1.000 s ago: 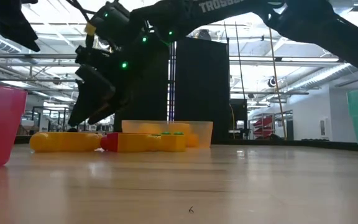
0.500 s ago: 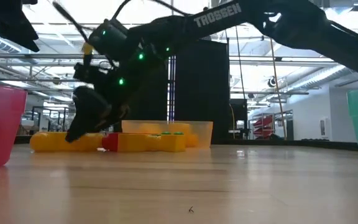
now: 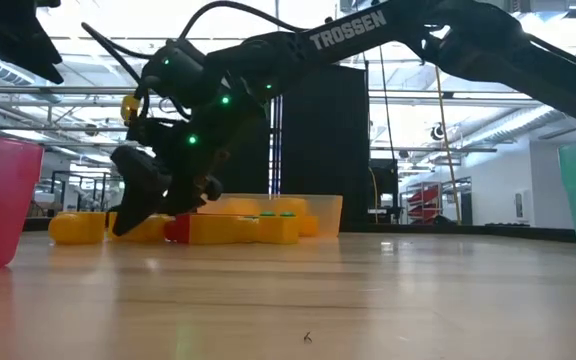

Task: Sort blocks
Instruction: Put the yellow 2 stud game piece into the orange bin, then put the yellow 1 stud game piece into the orange bin

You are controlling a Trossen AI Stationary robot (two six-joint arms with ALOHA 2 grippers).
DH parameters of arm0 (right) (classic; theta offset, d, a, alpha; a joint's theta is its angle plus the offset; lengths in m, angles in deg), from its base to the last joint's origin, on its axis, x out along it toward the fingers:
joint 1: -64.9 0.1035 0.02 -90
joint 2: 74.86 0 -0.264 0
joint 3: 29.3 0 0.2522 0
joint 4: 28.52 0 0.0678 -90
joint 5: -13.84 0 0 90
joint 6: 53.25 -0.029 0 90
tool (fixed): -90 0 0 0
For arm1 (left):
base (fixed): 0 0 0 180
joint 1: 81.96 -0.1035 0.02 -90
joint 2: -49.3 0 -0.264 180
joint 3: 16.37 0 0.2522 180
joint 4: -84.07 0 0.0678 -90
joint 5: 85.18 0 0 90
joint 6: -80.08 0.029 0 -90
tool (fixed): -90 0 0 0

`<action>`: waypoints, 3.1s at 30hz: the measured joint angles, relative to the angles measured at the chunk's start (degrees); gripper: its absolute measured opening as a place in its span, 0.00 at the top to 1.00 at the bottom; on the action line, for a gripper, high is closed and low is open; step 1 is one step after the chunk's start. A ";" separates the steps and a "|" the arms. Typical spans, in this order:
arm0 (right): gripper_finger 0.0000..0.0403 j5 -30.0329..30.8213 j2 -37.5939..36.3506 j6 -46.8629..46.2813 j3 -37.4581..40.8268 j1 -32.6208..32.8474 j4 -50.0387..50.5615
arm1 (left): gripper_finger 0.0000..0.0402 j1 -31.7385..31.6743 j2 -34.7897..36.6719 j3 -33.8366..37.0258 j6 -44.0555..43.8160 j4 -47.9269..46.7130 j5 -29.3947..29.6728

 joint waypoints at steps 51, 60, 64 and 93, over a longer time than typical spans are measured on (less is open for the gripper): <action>0.09 4.84 -12.54 -27.58 -4.05 -16.65 15.80 | 0.14 0.01 0.00 0.00 0.14 0.00 1.56; 0.16 1.73 -18.22 -21.74 -3.91 -7.55 15.44 | 0.14 0.01 -1.80 4.43 -5.38 0.02 -2.95; 0.16 3.06 -26.80 -22.80 -4.19 -4.68 14.51 | 0.17 0.00 -5.14 9.38 -10.74 0.57 -5.65; 0.17 25.79 -44.91 -21.56 -4.04 11.75 22.35 | 0.98 3.02 -44.34 12.40 -37.88 19.75 -15.52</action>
